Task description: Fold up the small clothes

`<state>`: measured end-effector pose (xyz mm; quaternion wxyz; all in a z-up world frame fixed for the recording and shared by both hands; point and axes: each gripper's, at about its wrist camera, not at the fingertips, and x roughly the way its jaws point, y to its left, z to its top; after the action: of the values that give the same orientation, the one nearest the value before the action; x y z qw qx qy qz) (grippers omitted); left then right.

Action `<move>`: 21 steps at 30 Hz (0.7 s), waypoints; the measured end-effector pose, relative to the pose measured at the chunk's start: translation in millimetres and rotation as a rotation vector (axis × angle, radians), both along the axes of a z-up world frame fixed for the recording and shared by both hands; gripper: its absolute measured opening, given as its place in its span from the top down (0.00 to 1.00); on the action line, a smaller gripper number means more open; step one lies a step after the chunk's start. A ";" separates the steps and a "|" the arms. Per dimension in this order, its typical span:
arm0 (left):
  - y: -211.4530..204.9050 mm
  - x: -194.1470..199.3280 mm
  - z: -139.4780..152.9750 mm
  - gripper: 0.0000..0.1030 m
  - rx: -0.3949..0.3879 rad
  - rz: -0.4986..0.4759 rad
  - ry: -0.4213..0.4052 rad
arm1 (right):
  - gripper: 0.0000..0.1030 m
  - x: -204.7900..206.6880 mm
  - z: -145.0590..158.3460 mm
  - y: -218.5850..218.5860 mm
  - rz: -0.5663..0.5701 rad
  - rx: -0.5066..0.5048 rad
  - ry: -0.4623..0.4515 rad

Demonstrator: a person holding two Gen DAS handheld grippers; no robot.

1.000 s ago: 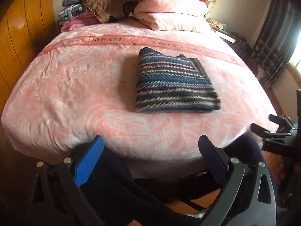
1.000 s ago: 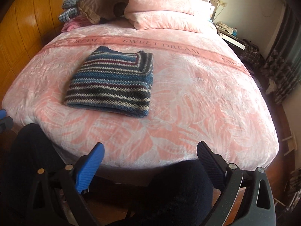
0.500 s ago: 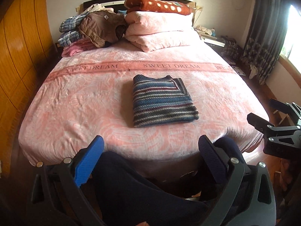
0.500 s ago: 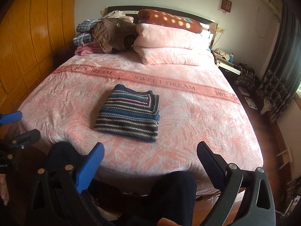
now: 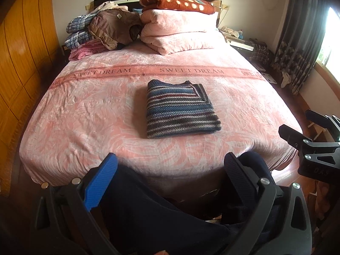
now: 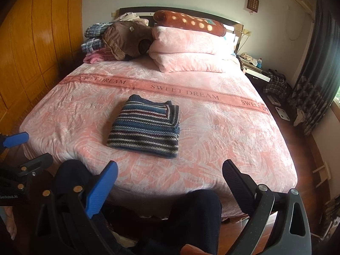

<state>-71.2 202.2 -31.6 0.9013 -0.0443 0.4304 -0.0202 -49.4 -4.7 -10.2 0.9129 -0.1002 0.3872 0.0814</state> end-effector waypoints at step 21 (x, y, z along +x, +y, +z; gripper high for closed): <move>-0.2 17.1 -6.0 0.03 0.008 -0.011 0.011 | 0.04 19.1 -5.8 -1.9 -0.001 -0.002 0.014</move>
<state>-54.1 202.0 -37.6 0.8990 -0.0384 0.4357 -0.0231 -30.2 -6.7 -16.0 0.9102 -0.1005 0.3936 0.0811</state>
